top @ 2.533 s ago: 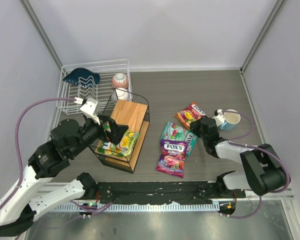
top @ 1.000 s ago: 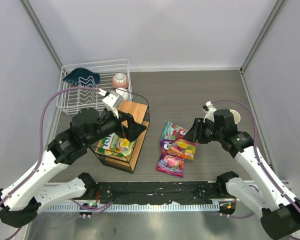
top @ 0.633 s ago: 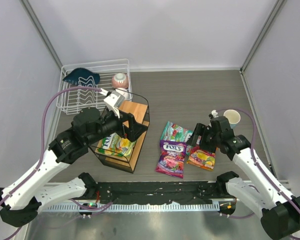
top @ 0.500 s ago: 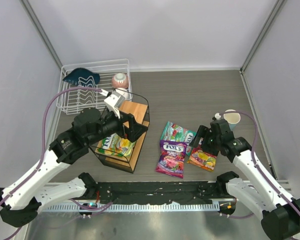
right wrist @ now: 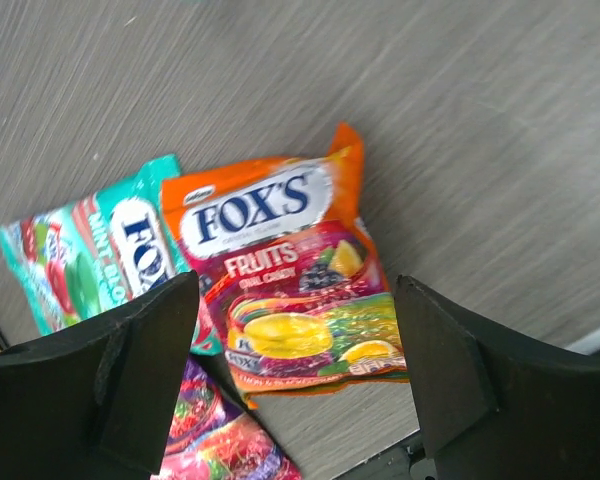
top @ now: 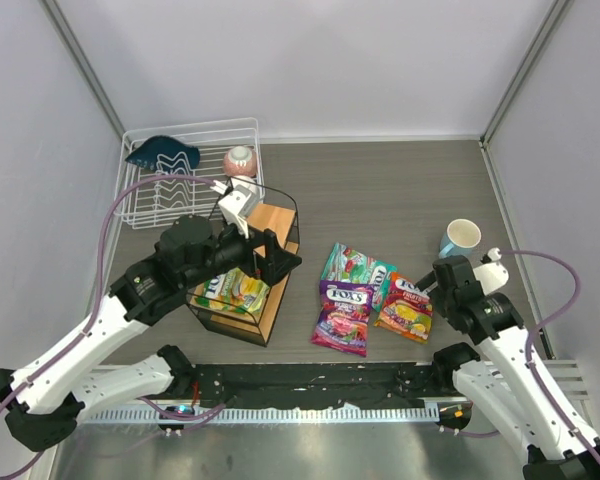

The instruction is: Place and organize the candy bags onto the shelf

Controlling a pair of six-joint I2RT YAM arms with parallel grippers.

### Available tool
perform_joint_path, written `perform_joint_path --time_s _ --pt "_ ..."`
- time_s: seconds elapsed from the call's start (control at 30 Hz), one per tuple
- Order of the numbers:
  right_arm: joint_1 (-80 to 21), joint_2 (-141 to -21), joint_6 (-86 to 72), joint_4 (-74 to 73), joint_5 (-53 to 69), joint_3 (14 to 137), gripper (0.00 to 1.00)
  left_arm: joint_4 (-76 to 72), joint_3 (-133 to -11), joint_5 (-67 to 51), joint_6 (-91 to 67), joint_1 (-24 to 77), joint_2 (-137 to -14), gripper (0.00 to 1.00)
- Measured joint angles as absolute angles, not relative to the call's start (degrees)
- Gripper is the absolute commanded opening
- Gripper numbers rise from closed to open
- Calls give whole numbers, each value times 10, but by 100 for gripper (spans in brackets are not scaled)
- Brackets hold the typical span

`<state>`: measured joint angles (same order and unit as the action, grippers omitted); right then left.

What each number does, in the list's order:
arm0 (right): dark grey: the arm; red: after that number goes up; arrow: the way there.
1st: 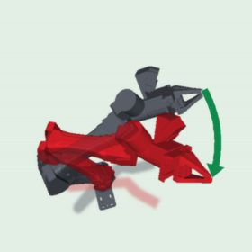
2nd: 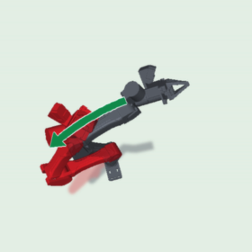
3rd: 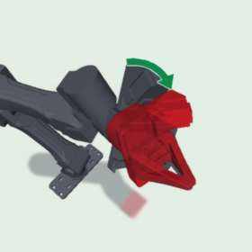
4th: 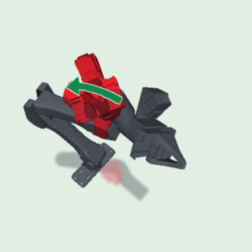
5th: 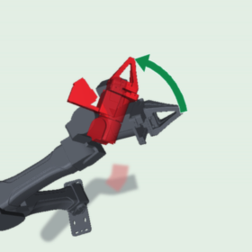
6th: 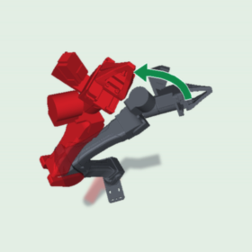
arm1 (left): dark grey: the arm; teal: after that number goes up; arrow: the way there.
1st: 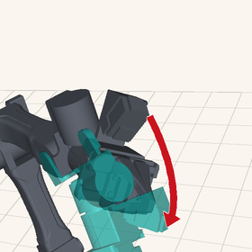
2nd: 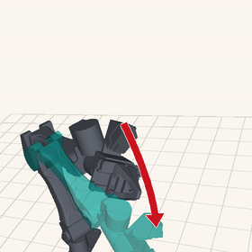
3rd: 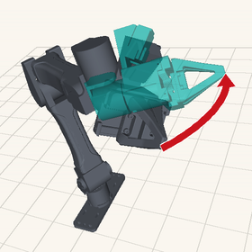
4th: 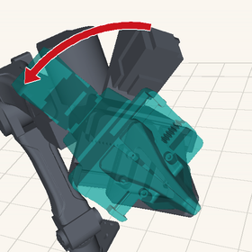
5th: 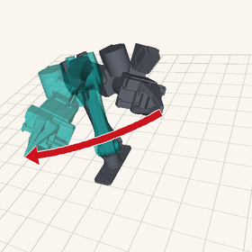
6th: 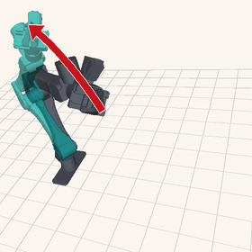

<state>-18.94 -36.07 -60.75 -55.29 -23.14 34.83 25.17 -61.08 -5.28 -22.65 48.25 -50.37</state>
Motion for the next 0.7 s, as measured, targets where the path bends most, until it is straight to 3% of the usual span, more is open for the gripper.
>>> perform_joint_path --time_s 0.3,0.6,0.7 --pt "-189 -359 -698 -570 -267 305 85 241 -610 -62 -227 482 -514 100" --pt "-189 -397 -689 -477 -221 224 85 237 -601 -62 -227 482 -514 100" --pt "-189 -382 -682 -427 -195 197 81 237 -599 -62 -227 482 -514 100"
